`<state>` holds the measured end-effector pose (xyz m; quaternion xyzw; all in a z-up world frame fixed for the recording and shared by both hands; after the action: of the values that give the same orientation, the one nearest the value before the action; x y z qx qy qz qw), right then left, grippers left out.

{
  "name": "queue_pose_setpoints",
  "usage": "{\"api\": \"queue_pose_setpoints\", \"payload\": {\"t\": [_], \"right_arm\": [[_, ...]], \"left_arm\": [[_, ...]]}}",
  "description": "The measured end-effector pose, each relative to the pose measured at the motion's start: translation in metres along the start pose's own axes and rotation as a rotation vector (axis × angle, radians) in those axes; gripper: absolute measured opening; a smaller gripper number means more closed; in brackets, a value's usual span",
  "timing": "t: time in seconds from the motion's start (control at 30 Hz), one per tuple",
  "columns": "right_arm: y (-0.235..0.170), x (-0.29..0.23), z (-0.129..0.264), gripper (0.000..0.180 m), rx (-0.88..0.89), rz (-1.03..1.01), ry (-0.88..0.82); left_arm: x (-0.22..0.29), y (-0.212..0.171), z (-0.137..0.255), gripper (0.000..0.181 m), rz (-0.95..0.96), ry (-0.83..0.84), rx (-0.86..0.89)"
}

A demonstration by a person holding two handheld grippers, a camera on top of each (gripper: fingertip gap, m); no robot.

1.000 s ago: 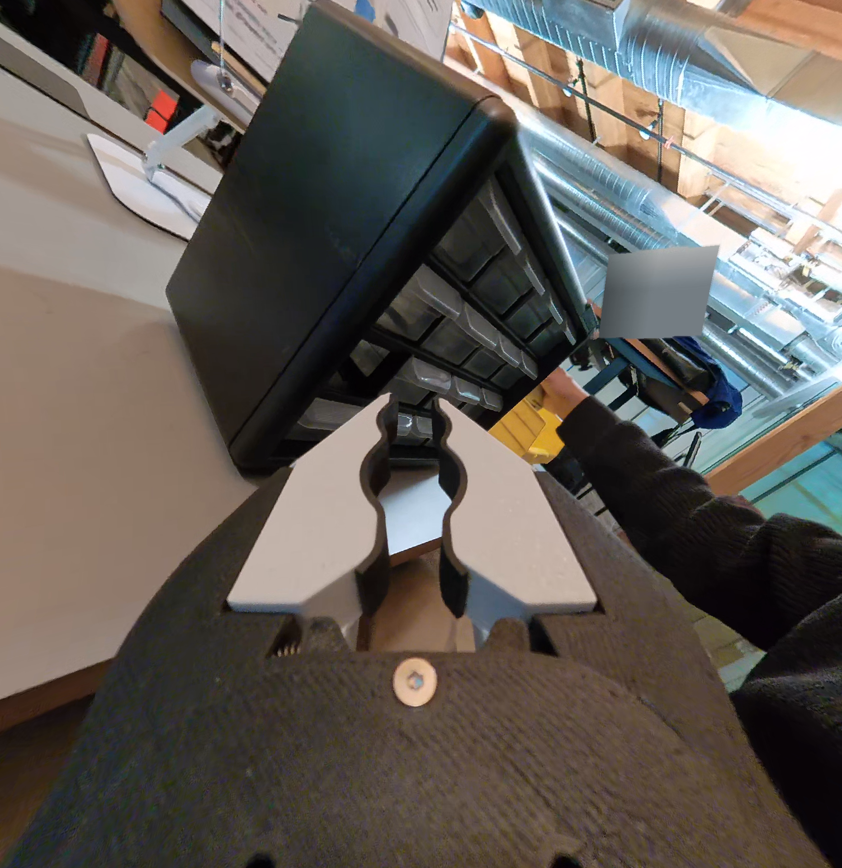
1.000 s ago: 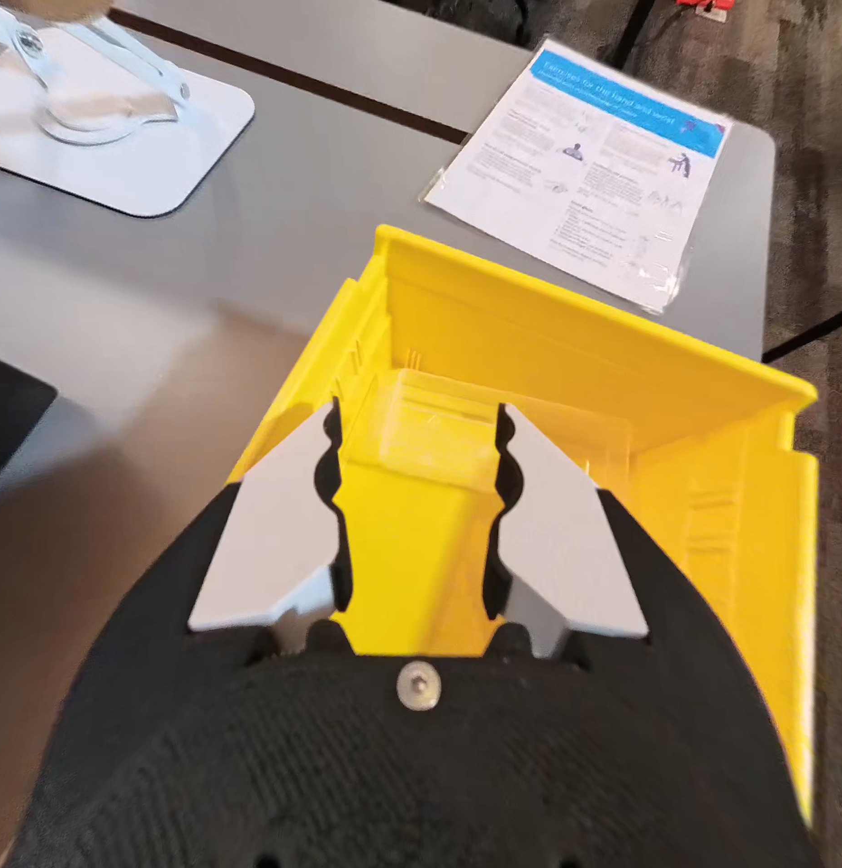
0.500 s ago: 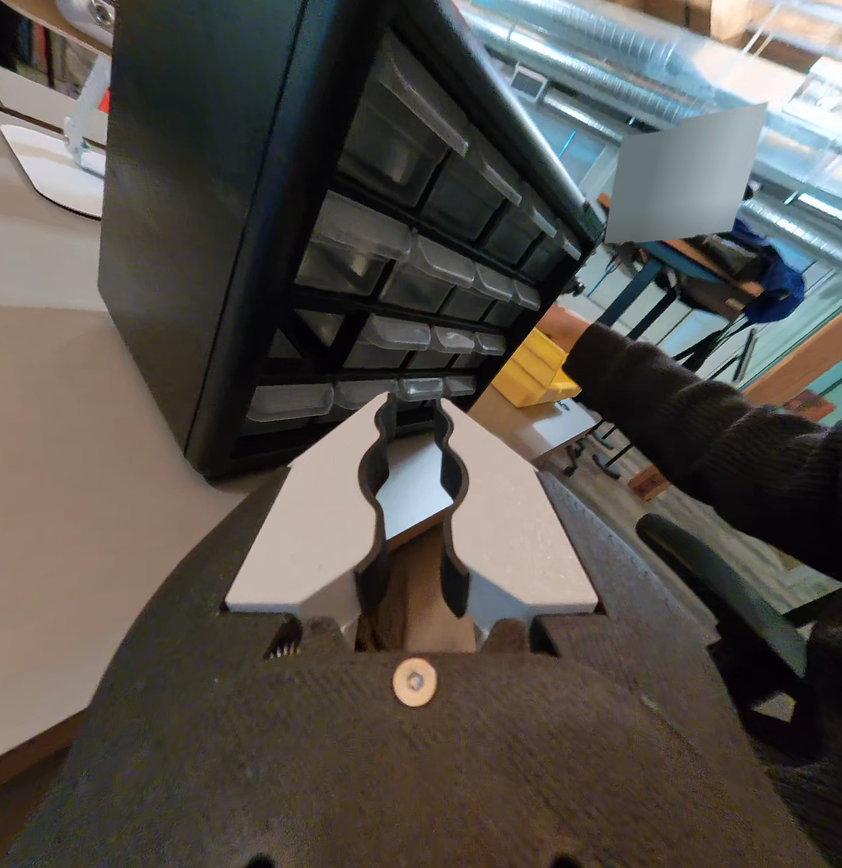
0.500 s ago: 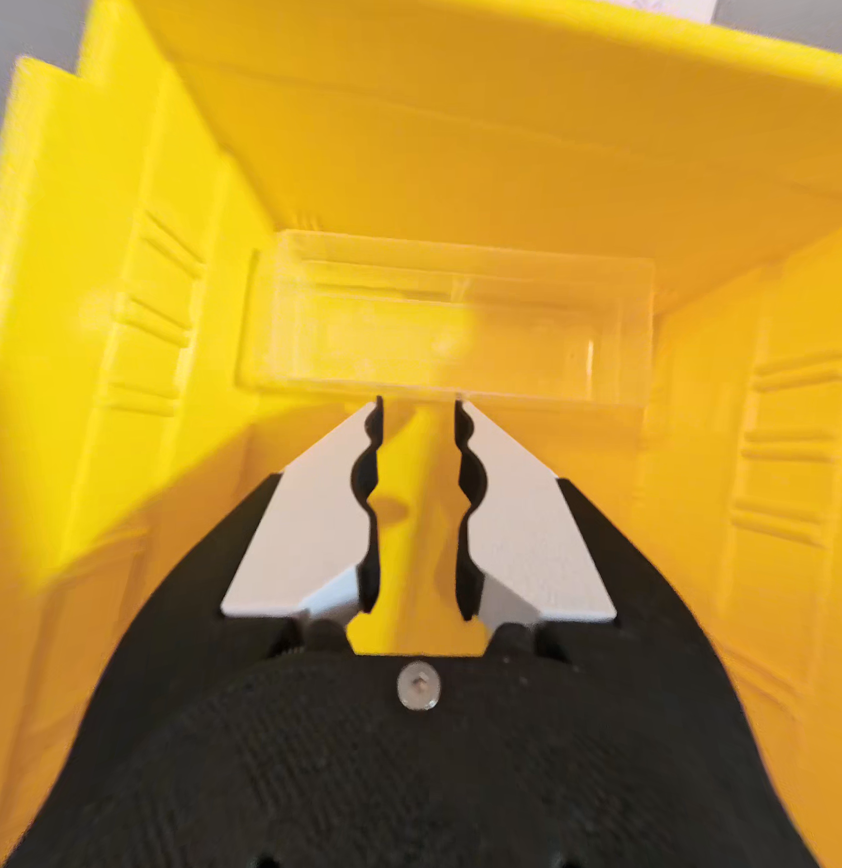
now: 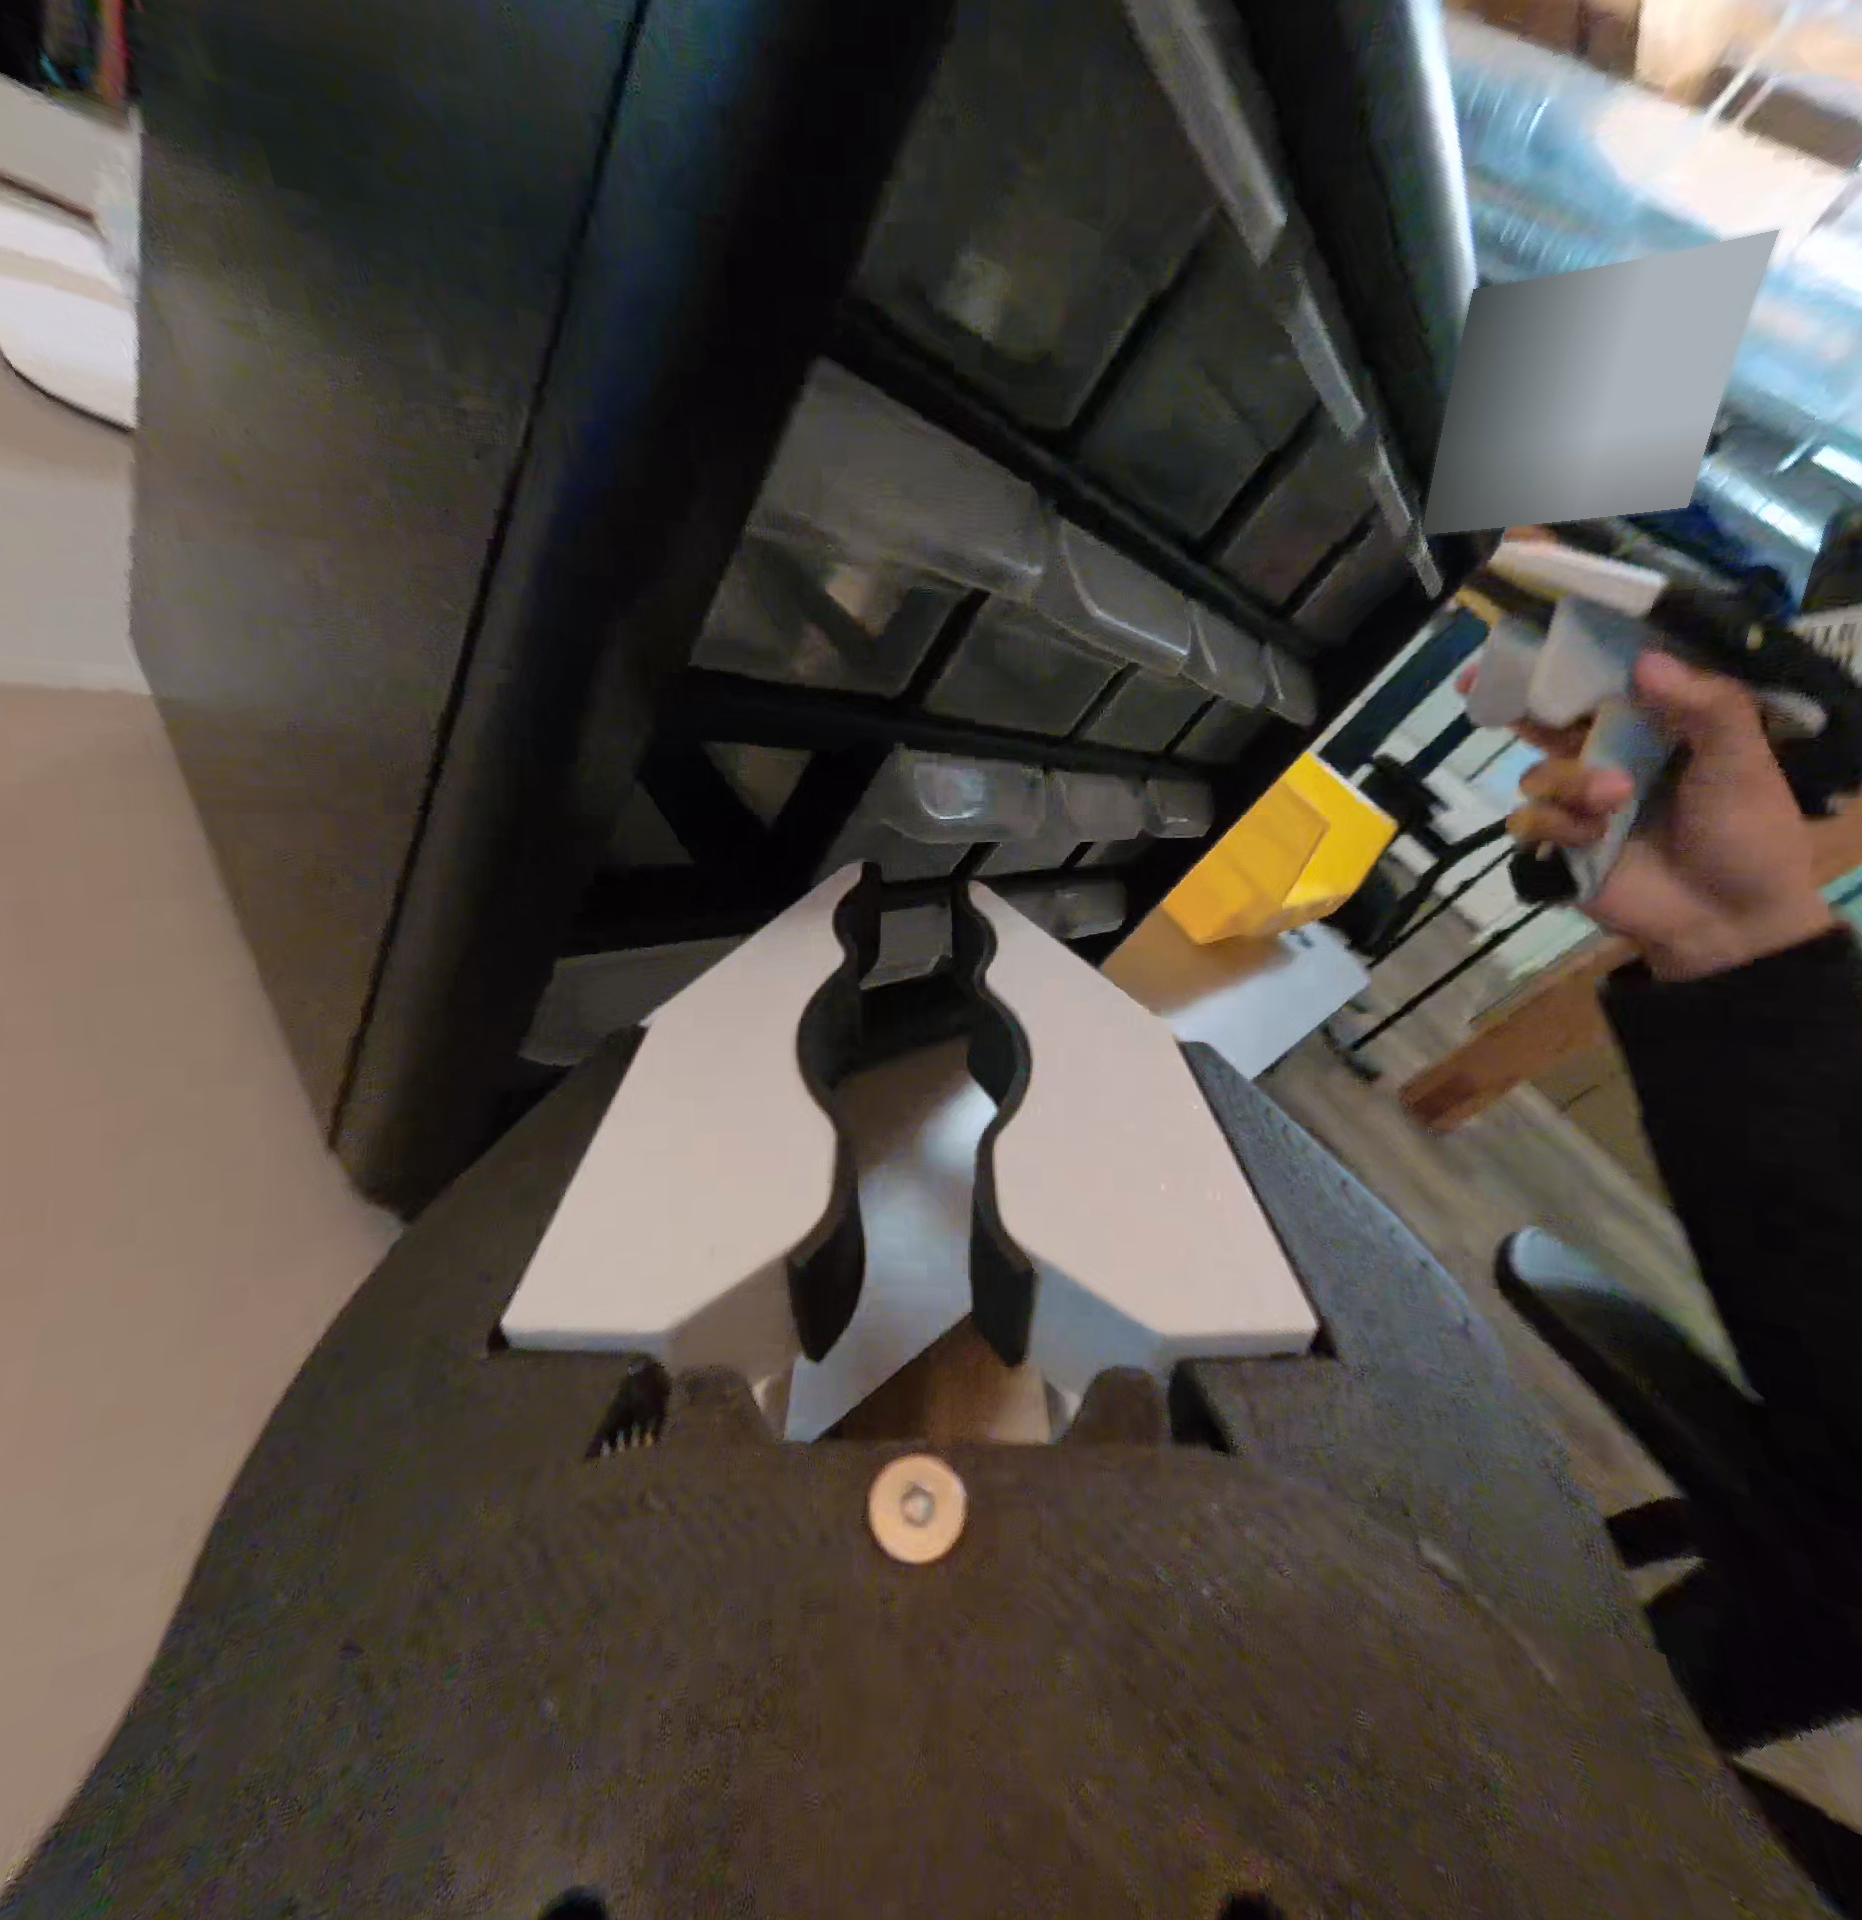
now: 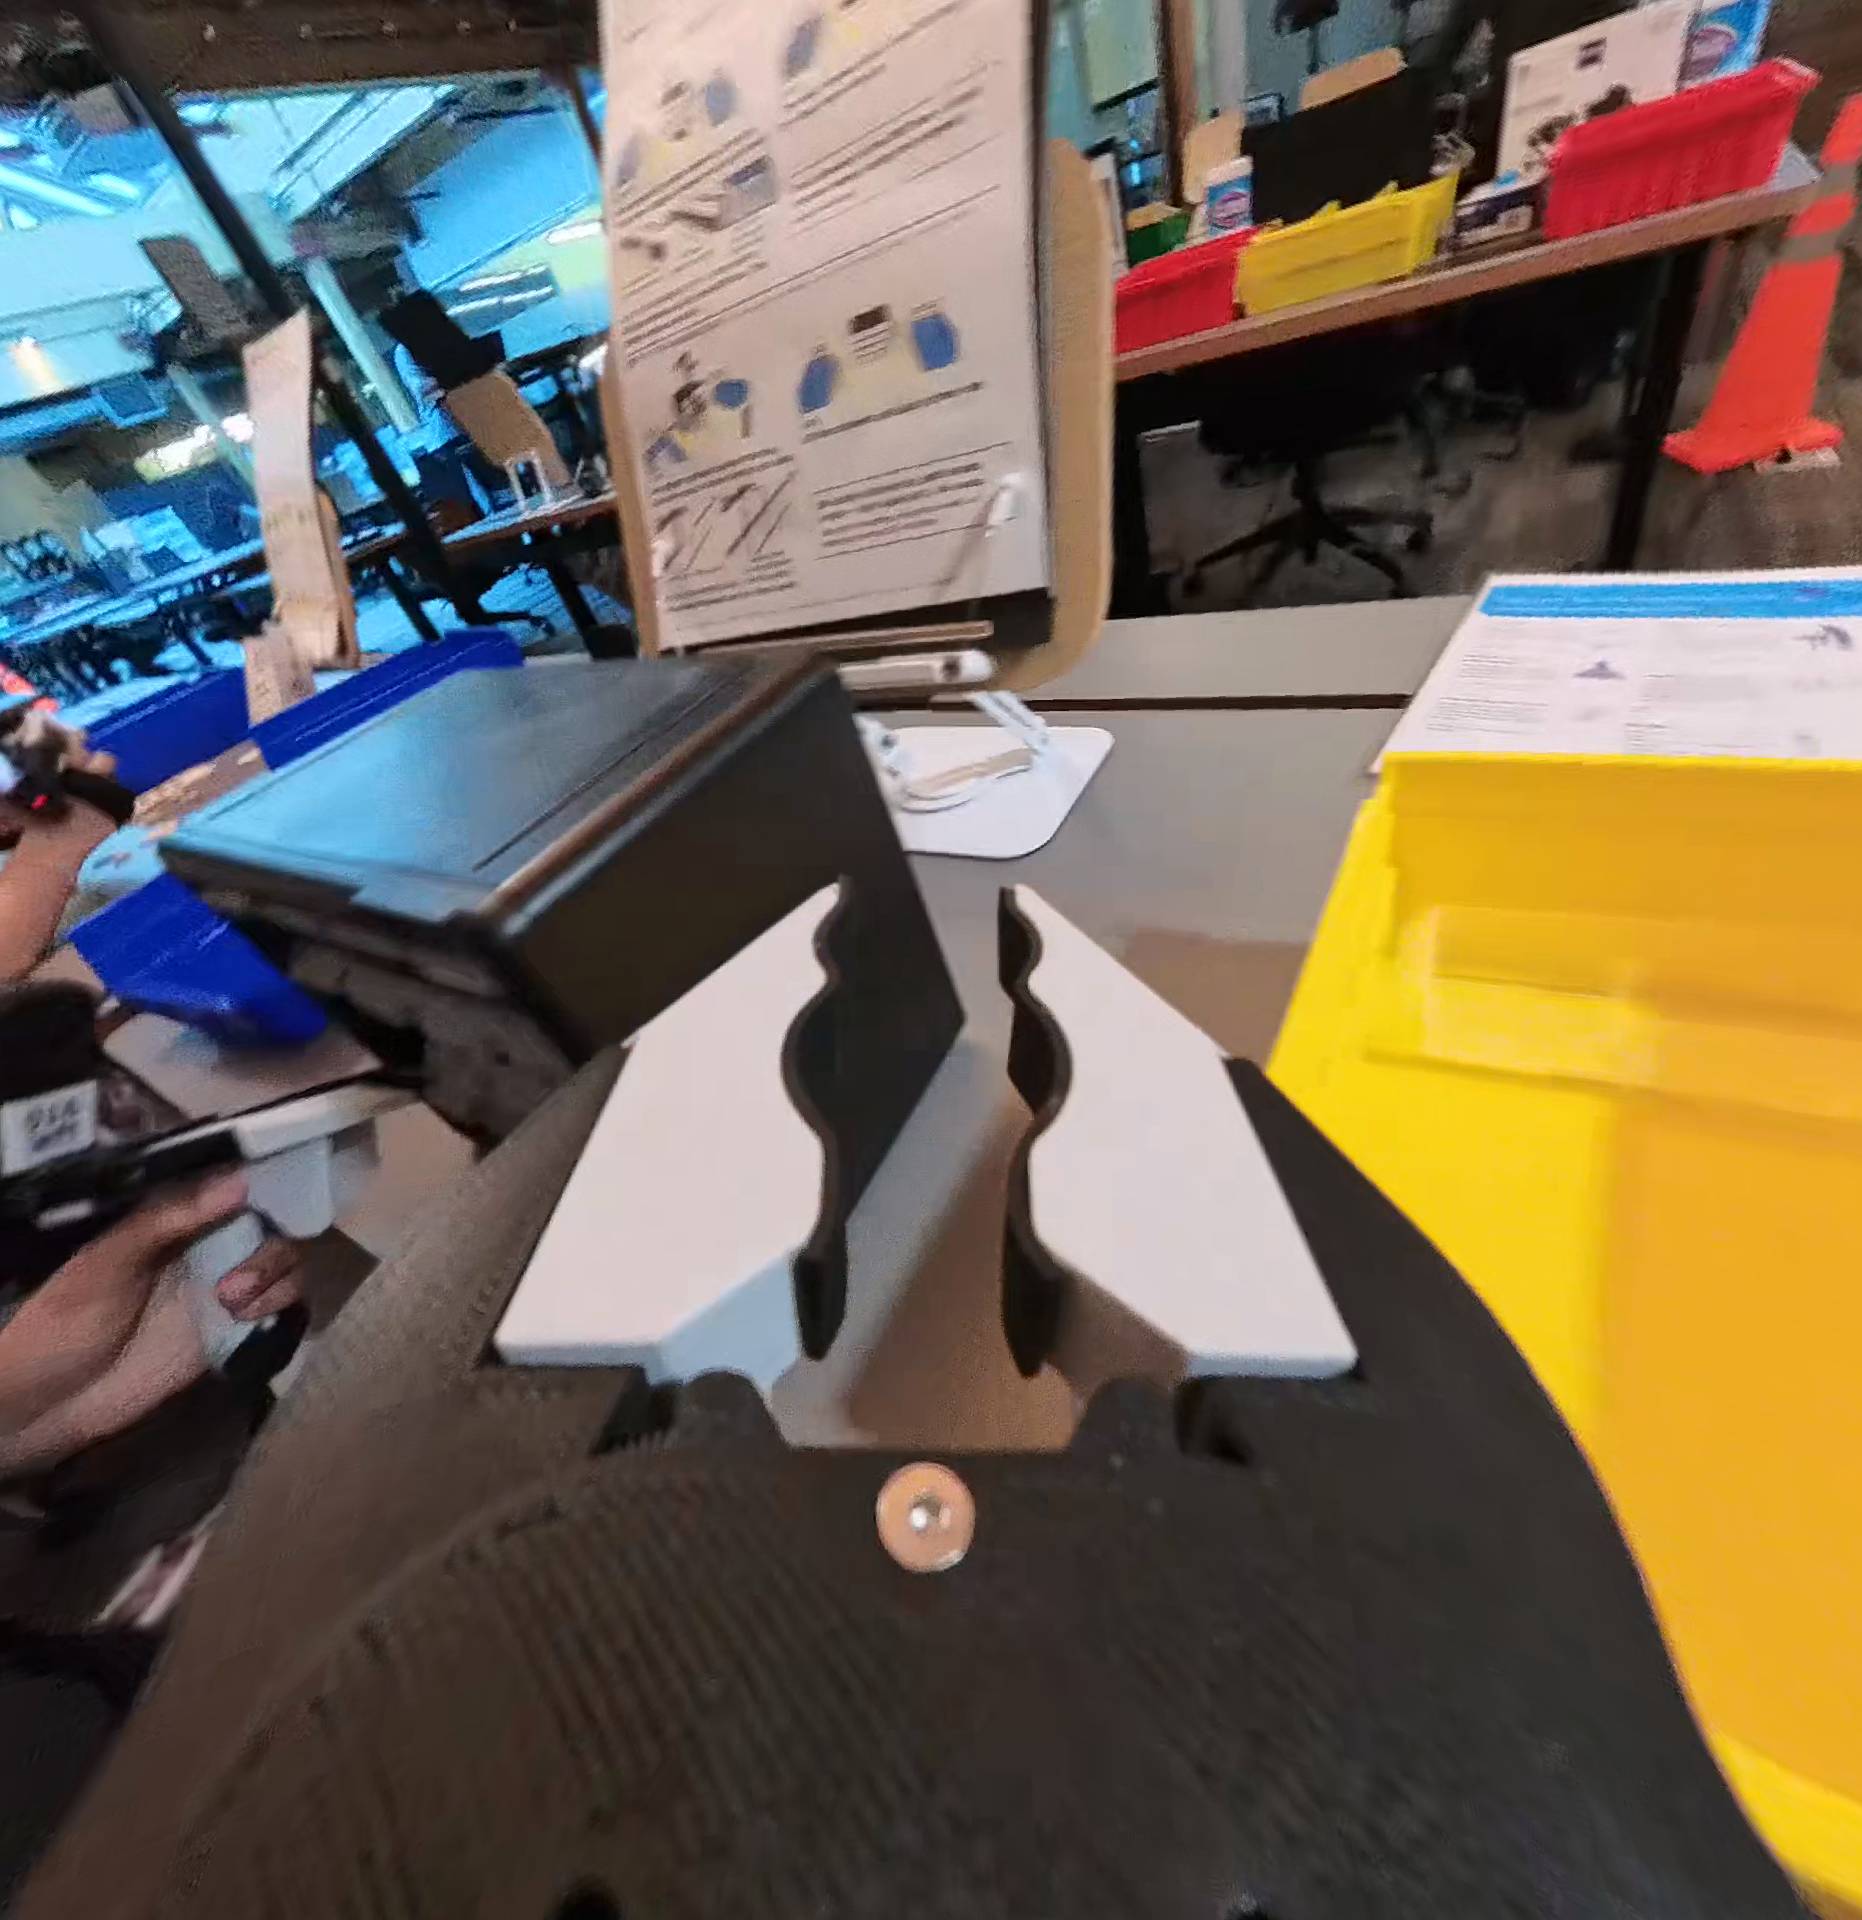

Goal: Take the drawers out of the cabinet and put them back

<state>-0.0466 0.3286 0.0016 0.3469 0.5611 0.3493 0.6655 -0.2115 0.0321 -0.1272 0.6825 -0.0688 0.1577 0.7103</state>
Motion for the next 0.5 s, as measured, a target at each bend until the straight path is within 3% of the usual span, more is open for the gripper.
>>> {"api": "queue_pose_setpoints", "payload": {"t": [0.13, 0.3, 0.5], "right_arm": [[-0.024, -0.027, 0.003, 0.027, -0.047, 0.048, 0.037], [-0.04, -0.052, -0.005, 0.028, -0.085, -0.035, 0.145], [-0.07, -0.101, -0.016, 0.031, -0.172, -0.038, 0.26]], "left_arm": [[0.006, -0.008, -0.008, 0.013, 0.144, -0.062, 0.011], [0.001, 0.003, -0.016, 0.019, 0.26, -0.128, 0.09], [0.001, 0.003, -0.019, 0.007, 0.367, -0.205, 0.081]]}}
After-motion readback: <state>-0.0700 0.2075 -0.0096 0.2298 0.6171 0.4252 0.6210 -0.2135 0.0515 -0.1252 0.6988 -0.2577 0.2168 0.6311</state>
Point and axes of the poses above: each gripper's, where its closed fingertips meet, z back along the fingers, y out of its top, x = y × z across the jaws, the point moved 3 cm from there along z, back along the fingers, and after that the axes turned 14 degrees about -z, right-handed, at the moved point
